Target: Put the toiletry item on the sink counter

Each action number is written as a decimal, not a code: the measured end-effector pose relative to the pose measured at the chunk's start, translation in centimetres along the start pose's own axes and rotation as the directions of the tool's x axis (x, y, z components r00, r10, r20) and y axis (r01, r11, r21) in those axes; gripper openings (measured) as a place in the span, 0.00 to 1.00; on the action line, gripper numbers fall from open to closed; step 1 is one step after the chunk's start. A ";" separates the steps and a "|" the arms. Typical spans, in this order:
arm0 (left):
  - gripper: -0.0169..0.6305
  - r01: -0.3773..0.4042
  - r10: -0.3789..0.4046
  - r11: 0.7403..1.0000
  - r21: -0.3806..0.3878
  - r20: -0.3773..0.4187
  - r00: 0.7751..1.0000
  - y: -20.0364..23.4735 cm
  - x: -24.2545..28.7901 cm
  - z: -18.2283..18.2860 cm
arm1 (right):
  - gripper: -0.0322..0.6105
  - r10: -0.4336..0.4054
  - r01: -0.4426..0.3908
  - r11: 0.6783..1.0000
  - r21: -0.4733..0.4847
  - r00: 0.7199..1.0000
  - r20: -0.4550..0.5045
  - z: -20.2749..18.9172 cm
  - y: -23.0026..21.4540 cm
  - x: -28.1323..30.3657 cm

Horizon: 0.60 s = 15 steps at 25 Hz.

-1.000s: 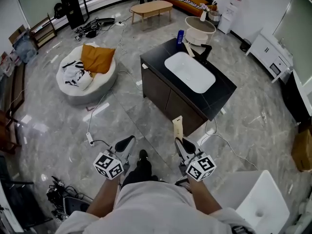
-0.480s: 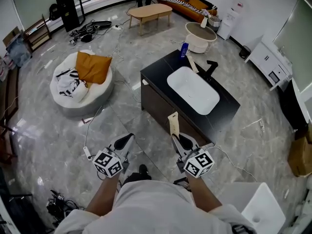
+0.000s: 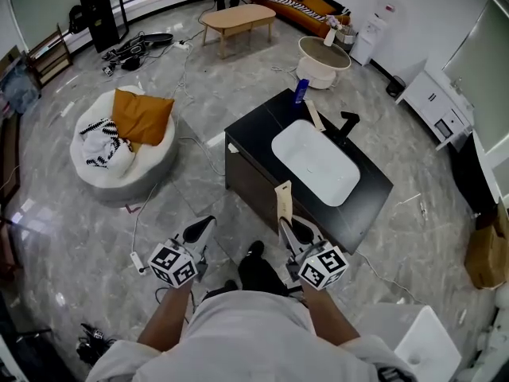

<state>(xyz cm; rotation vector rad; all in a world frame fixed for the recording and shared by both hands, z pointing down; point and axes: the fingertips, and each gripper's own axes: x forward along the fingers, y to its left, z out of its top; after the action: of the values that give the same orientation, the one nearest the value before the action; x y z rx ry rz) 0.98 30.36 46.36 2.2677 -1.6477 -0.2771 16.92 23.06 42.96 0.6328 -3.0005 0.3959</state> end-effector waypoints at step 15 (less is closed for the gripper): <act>0.05 -0.010 0.011 0.999 0.036 -0.024 1.000 12.0 16.6 6.4 | 0.12 0.009 -0.009 1.000 0.000 0.999 0.033 5.6 -14.8 15.3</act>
<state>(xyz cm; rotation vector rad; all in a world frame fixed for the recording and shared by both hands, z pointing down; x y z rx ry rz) -6.65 10.30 45.36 2.2785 -1.6644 -0.2181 8.95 2.59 42.61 0.6318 -3.0353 0.3909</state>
